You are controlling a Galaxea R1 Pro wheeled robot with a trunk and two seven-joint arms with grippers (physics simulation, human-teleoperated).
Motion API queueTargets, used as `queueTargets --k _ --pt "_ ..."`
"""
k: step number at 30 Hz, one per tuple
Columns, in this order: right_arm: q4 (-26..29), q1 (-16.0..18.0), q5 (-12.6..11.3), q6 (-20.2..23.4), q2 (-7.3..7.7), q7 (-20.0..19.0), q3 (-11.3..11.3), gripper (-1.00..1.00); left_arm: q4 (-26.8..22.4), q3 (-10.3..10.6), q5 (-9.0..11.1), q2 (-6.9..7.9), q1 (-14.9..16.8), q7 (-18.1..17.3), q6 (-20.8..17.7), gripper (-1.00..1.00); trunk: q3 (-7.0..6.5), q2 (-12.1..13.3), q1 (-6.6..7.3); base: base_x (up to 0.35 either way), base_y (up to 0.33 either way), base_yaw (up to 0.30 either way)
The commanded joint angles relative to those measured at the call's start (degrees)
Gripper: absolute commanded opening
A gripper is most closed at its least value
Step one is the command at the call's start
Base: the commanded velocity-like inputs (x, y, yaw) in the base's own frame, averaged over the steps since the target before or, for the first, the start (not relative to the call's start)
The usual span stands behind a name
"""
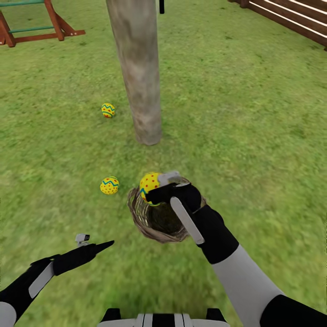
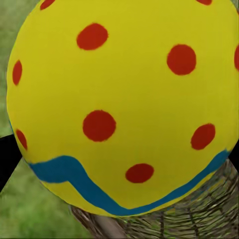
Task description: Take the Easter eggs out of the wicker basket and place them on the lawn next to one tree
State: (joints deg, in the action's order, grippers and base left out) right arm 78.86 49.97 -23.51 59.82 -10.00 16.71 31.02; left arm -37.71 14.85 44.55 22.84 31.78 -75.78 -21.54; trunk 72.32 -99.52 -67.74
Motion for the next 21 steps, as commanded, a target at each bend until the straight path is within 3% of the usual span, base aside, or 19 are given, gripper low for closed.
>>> queueTargets --k 1,6,8,9,10,13,16,18,21 --pt "0.5 0.0 -1.7 0.2 0.0 0.6 0.0 -1.0 0.0 0.4 0.5 0.19 0.0 -0.1 -0.6 1.0 -0.15 0.4 0.23 0.0 0.0 0.0" --pt "4.9 0.1 -3.2 0.2 0.0 0.5 -1.4 -1.0 -0.1 0.3 0.5 0.71 0.0 -0.1 -2.8 1.0 -1.05 2.4 1.32 0.0 0.0 0.0" --pt "5.9 0.2 -4.0 0.2 0.0 0.4 -6.1 -1.0 0.0 -0.8 0.5 0.71 0.0 -0.1 -2.9 1.0 -1.23 2.8 1.54 0.0 0.0 0.0" --pt "5.9 0.2 -6.2 0.2 0.0 -0.8 -7.5 -1.0 0.1 -2.1 0.5 0.66 0.0 -0.1 -2.9 1.0 -1.23 2.8 1.54 0.0 0.0 0.0" --pt "5.9 0.2 -8.2 0.2 0.0 -2.6 -9.8 -1.0 0.1 -2.5 0.5 0.64 0.0 -0.2 -2.9 1.0 -1.23 2.8 1.54 0.0 0.0 0.0" --pt "5.9 0.2 -10.2 0.2 0.0 -5.4 -16.2 -1.0 0.1 -2.8 0.5 0.63 0.0 -0.2 -2.8 1.0 -1.23 2.8 1.54 0.0 0.0 0.0" --pt "5.8 0.2 -13.3 0.2 0.0 -8.7 -20.1 -1.0 0.1 -2.8 0.5 0.55 0.0 -0.2 -2.7 1.0 -1.23 2.8 1.54 0.0 0.0 0.0" --pt "5.6 0.2 -17.1 0.2 0.0 -9.5 -21.2 -1.0 0.1 -2.8 0.4 0.54 0.0 -0.2 -2.7 1.0 -1.23 2.8 1.54 0.0 -0.015 0.0" --pt "5.6 0.2 -20.3 0.2 0.0 -9.7 -21.4 -1.0 0.1 -2.8 0.4 0.54 0.0 -0.2 -2.7 1.0 -1.23 2.8 1.54 0.0 -0.189 0.0"
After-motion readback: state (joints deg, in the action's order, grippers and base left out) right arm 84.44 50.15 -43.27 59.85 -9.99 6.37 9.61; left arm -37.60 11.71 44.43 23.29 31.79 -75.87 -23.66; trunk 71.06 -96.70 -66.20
